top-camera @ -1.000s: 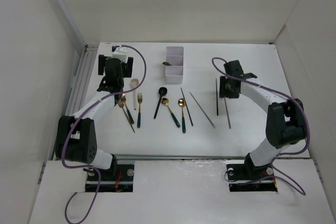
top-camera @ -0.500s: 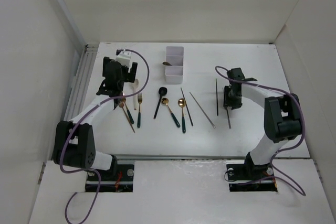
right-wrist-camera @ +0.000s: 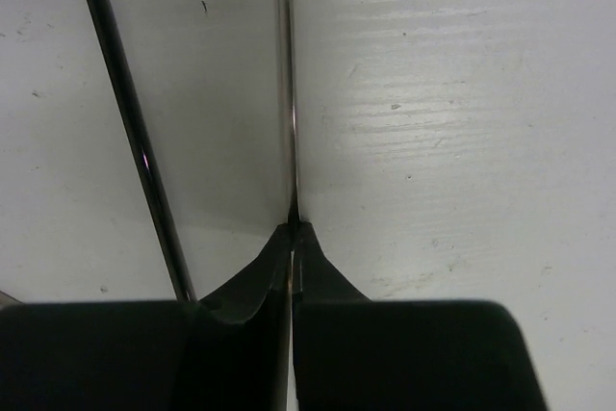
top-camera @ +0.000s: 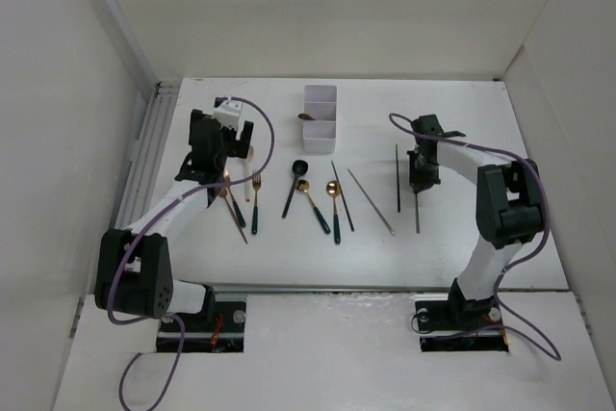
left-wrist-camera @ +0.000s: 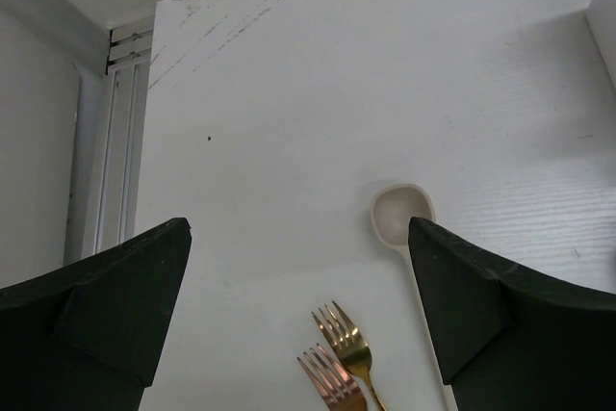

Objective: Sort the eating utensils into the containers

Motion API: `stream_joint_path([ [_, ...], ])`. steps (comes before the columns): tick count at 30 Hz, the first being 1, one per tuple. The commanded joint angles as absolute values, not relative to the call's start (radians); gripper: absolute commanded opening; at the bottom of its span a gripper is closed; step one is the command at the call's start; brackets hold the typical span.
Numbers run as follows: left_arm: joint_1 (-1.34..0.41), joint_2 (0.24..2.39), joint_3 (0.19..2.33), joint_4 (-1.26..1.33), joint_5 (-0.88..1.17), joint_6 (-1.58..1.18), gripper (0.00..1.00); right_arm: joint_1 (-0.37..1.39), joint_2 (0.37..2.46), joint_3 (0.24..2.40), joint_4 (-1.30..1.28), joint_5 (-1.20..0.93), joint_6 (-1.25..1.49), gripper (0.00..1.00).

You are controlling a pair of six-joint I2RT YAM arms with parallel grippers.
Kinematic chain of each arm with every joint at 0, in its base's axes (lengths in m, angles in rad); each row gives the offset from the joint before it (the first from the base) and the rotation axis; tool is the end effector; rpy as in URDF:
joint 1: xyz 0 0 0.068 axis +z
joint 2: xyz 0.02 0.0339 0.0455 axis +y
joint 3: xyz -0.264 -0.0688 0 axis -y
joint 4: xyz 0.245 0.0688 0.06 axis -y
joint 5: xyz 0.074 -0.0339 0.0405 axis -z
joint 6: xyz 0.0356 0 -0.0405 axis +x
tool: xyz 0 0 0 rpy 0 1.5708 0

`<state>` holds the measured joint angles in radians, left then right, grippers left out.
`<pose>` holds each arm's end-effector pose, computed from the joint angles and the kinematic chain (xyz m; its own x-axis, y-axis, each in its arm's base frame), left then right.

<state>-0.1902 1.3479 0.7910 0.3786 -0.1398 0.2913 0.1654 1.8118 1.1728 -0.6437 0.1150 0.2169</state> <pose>0.3042 -0.0535 0.2730 -0.1517 0.3188 -0.9356 0.1004 0.9466 0.3063 0.3425 0.0530 0.1671 -0.9518 0.0579 -0.3011 0.0752 0.9961 -0.0463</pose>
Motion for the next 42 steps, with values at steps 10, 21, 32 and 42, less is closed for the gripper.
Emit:
stream_joint_path([
  [10, -0.193, 1.304, 0.781, 0.439, -0.149, 0.308, 0.97, 0.169, 1.430, 1.129, -0.454, 0.278, 0.244, 0.00],
  [21, -0.193, 1.333, 0.814, 0.416, -0.178, 0.252, 0.99, 0.374, 1.498, 1.336, 0.193, 0.304, 0.126, 0.00],
  [32, -0.193, 1.425, 0.893, 0.365, -0.176, 0.209, 0.99, 0.489, 1.986, 1.730, 0.574, 0.121, 0.106, 0.00],
  [42, -0.184, 1.476, 0.942, 0.348, -0.235, 0.232, 0.99, 0.500, 2.144, 1.789, 0.652, 0.150, 0.106, 0.00],
])
